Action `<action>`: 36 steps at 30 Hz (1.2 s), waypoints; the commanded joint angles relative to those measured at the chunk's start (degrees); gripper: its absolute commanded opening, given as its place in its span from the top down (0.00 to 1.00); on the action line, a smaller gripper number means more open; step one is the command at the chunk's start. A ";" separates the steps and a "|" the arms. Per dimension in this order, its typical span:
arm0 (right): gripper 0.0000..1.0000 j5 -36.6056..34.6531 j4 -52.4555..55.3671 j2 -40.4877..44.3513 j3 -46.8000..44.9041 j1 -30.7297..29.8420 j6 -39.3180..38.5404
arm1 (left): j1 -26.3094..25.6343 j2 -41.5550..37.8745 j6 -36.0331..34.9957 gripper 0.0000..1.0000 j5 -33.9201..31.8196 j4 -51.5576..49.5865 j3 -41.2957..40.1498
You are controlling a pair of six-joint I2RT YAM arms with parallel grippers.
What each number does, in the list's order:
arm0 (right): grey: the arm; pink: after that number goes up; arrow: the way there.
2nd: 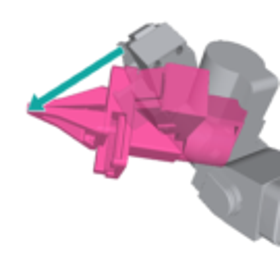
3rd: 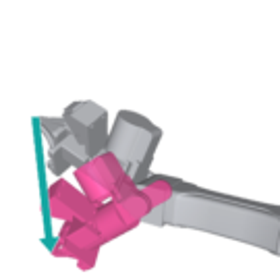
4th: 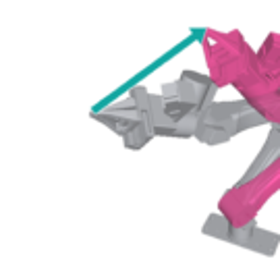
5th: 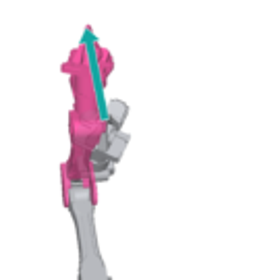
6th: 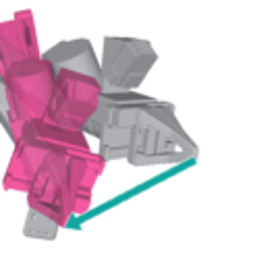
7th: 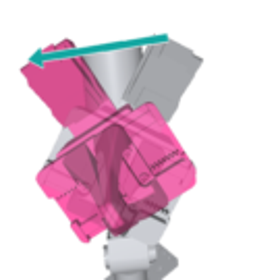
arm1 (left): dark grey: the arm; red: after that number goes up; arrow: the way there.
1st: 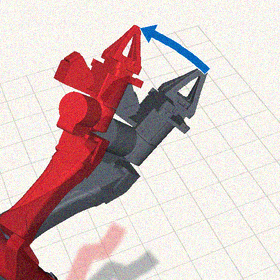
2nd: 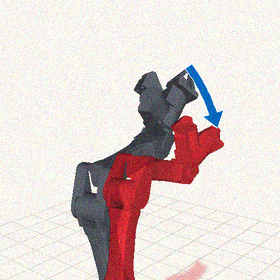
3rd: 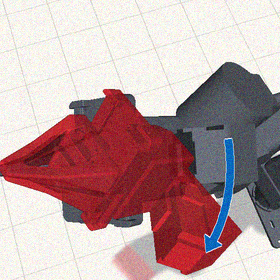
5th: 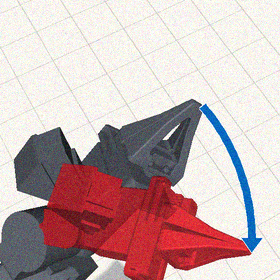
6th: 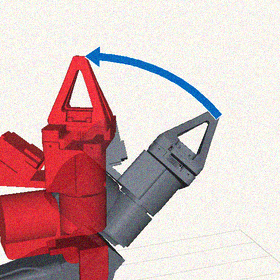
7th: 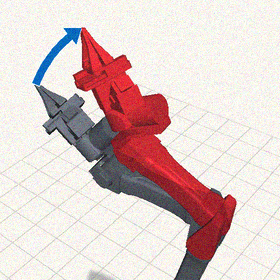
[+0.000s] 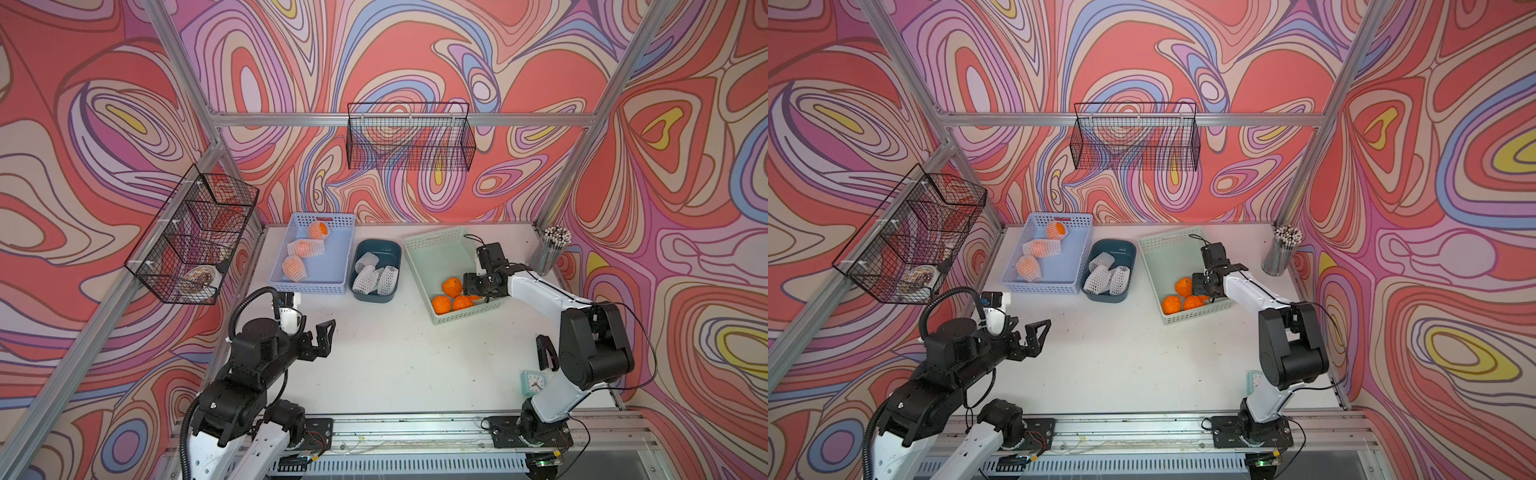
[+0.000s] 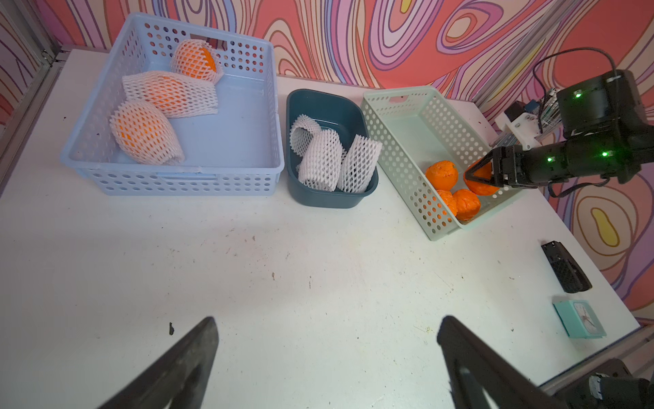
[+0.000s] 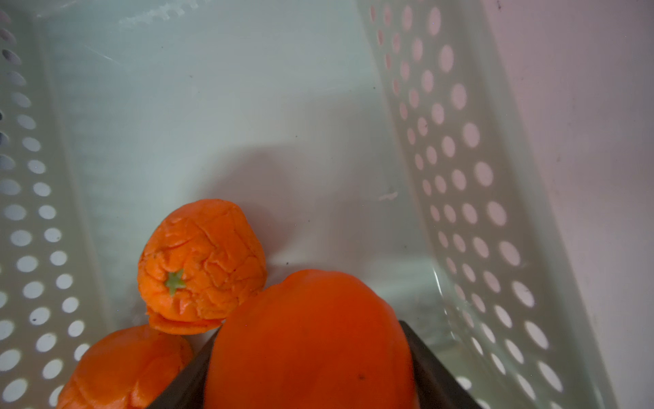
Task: Remove foam nets from oranges
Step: Place the orange in the basket.
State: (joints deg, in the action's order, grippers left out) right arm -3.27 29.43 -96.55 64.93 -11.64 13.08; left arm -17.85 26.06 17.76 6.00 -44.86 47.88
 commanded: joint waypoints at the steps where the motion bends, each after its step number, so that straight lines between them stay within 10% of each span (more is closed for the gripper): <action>1: 0.30 -1.21 -1.24 -0.27 -0.09 0.19 0.61 | 0.09 0.30 -0.70 0.00 0.18 -0.31 -0.65; 36: 0.07 1.28 0.85 12.18 -3.87 1.18 2.07 | 0.07 3.86 -0.53 0.00 1.25 0.05 -0.17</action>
State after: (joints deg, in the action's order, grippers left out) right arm -3.33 29.47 -87.26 62.22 -10.83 14.66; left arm -17.85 28.97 17.76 6.55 -44.86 47.83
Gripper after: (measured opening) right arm 0.926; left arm 0.998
